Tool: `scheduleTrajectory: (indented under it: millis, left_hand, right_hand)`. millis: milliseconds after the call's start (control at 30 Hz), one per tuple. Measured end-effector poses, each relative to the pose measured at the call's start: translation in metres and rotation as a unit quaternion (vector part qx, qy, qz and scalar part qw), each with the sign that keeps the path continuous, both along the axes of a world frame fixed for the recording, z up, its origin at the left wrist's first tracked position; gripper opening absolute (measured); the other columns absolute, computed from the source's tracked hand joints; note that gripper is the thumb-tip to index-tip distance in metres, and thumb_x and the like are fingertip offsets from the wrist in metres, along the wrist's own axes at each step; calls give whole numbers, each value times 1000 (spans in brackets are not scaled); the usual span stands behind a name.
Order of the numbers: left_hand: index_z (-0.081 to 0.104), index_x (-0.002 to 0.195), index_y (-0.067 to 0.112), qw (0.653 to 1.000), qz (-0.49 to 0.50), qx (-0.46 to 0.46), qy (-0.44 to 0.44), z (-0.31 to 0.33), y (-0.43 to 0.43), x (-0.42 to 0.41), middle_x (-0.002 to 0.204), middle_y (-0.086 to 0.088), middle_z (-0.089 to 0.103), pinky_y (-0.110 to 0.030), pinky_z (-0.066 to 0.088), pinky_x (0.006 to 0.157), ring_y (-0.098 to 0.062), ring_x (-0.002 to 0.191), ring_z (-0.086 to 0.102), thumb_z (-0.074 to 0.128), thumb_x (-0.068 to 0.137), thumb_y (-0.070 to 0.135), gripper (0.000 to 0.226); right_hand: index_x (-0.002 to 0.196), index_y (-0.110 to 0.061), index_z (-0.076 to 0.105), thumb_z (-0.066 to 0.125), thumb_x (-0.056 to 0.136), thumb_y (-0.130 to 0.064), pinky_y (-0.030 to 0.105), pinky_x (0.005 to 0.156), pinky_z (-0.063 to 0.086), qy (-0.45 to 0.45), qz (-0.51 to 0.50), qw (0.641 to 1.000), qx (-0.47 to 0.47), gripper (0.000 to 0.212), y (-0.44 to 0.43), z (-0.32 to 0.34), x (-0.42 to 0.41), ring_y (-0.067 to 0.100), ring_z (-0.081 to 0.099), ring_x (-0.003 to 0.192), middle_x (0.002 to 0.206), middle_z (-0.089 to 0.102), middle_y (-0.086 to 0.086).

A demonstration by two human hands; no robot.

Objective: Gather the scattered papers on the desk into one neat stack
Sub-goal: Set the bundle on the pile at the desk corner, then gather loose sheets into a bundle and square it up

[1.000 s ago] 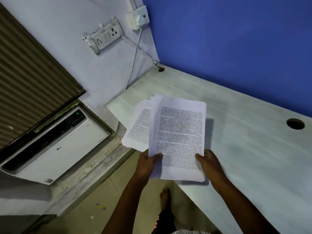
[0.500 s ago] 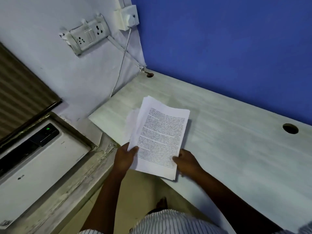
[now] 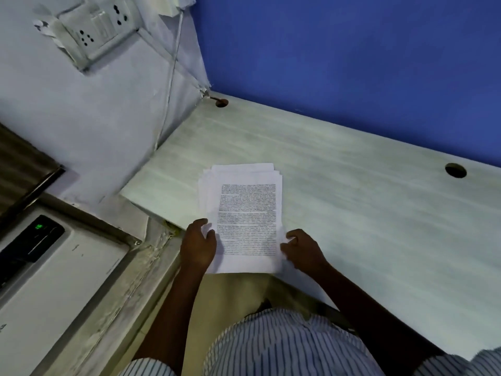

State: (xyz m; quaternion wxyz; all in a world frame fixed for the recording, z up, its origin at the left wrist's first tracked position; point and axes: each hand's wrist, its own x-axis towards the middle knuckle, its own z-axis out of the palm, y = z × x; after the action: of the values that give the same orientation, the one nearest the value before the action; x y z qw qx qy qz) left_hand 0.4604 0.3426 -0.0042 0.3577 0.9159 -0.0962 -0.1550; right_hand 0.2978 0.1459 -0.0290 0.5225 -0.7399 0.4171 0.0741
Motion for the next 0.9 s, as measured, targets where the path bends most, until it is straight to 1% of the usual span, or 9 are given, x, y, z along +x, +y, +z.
scheduleTrajectory:
  millis: [67,133,200,300,433,533,667,800,900]
  left_hand:
    - [60,128,8,999,-39,-33,0,-1,-10,-5,130,-6,61,-23,40,97,-22,118,58,57,97,11,31]
    - [61,125,11,995,-76,-63,21,-3,-25,-11,123,-1,64,-20,41,94,-16,111,60,58,96,8,29]
    - [61,123,10,987,-129,-85,43,-3,-49,-21,119,3,64,-22,44,96,-13,108,61,60,95,7,28]
    - [62,122,10,972,-207,-94,56,-4,-93,-45,118,4,65,-22,45,93,-13,107,62,62,94,8,27]
    - [61,124,15,944,-300,-104,88,-2,-150,-94,119,6,65,-21,44,91,-9,107,61,62,95,14,29]
    - [61,124,13,909,-386,-109,113,5,-192,-147,119,5,65,-20,44,91,-10,105,61,63,94,12,30]
    - [60,122,19,880,-444,-112,129,14,-225,-204,118,11,62,-18,43,85,-9,104,61,62,95,15,27]
    - [60,121,21,871,-457,-118,134,22,-253,-259,119,11,62,-22,45,85,-11,105,62,62,95,16,26]
    - [60,120,22,870,-459,-118,134,29,-272,-302,118,12,62,-18,44,79,-12,104,62,63,95,18,26]
  right_hand:
    - [122,-9,58,66,91,-23,33,66,51,-9,-54,998,40,35,-5,0,-15,20,65,77,107,67,13]
    - [116,-12,59,68,90,-20,31,56,49,-30,-107,991,80,28,-9,1,-32,21,66,71,98,66,11]
    - [110,-11,60,68,91,-17,31,54,48,-53,-161,981,92,22,-14,5,-56,21,65,68,91,68,12]
    - [110,-8,61,66,93,-14,29,51,49,-77,-237,965,87,19,-22,13,-96,21,65,66,93,69,19]
    - [110,-7,62,64,94,-13,30,52,49,-104,-344,929,90,18,-28,23,-159,22,66,66,91,68,19]
    - [105,-11,63,64,93,-13,31,54,49,-132,-438,885,87,12,-34,34,-218,23,66,68,90,68,15]
    - [106,-9,64,62,92,-10,30,55,50,-149,-505,846,83,15,-41,45,-276,22,66,67,88,67,9]
    - [106,-7,65,59,92,-8,30,55,49,-168,-524,832,78,16,-54,52,-328,22,65,68,88,66,6]
    - [106,-8,65,58,93,-8,31,57,50,-185,-526,827,73,15,-73,56,-372,22,65,69,88,67,6]
